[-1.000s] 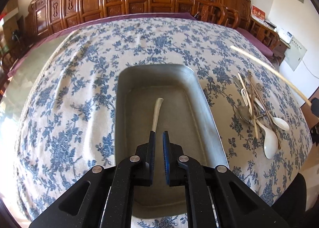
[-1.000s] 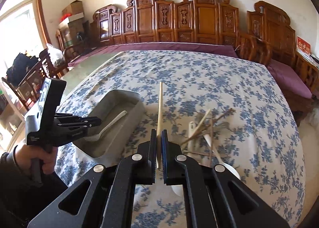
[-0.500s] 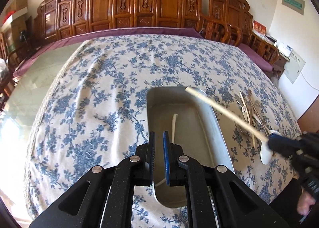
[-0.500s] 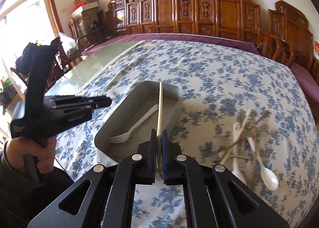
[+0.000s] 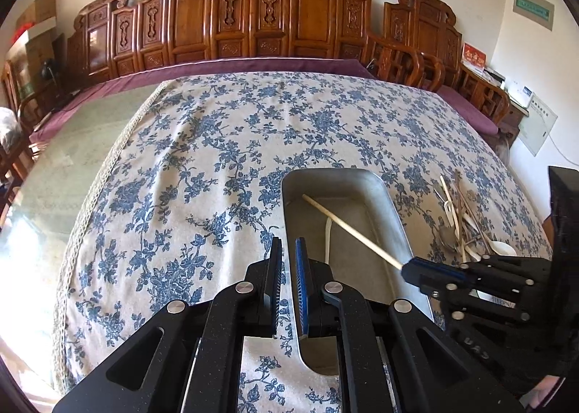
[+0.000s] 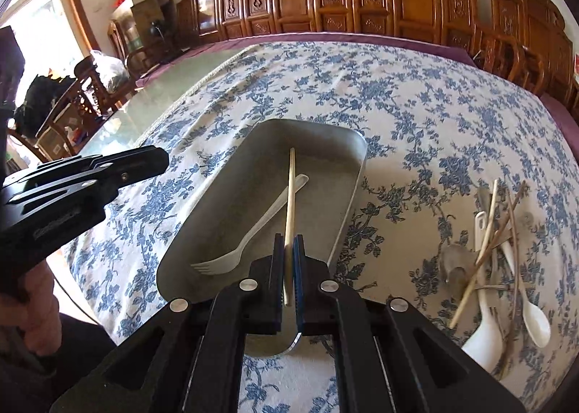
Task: Organize utensils
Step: 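Release the fork into the tray with the left gripper while the right gripper drops its chopstick in, then grasp another wooden chopstick from the pile with the right gripper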
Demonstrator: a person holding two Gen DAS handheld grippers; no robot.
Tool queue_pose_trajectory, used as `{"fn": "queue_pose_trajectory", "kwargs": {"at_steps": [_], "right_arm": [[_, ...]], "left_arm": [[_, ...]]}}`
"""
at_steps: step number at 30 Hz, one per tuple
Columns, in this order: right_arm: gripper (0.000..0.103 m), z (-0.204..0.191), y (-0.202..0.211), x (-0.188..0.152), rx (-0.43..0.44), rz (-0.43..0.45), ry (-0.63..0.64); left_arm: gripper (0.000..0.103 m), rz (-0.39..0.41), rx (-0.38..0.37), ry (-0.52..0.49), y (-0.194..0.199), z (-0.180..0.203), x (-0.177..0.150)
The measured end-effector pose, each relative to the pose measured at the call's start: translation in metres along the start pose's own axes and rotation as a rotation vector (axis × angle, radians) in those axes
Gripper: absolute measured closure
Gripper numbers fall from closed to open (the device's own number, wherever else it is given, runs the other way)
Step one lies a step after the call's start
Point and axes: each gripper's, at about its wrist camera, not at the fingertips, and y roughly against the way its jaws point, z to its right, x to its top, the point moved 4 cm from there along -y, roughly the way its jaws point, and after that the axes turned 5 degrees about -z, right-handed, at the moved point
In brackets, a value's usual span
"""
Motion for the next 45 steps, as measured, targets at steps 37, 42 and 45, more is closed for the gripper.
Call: {"fn": "queue_pose_trajectory", "kwargs": {"at_steps": [37, 42, 45], "right_arm": [[0.078, 0.180, 0.069, -0.065, -0.192, 0.070, -0.094], [0.078, 0.190, 0.045, -0.065, -0.185, 0.030, -0.088], [0.079, 0.198, 0.032, -0.066, -0.184, 0.000, -0.092]], "left_arm": [[0.067, -0.029, -0.125, -0.161, -0.007, 0.119, -0.020], [0.067, -0.040, -0.125, -0.172, -0.013, 0.131, -0.024], [0.067, -0.042, -0.123, -0.178, -0.016, 0.136, -0.026]]}}
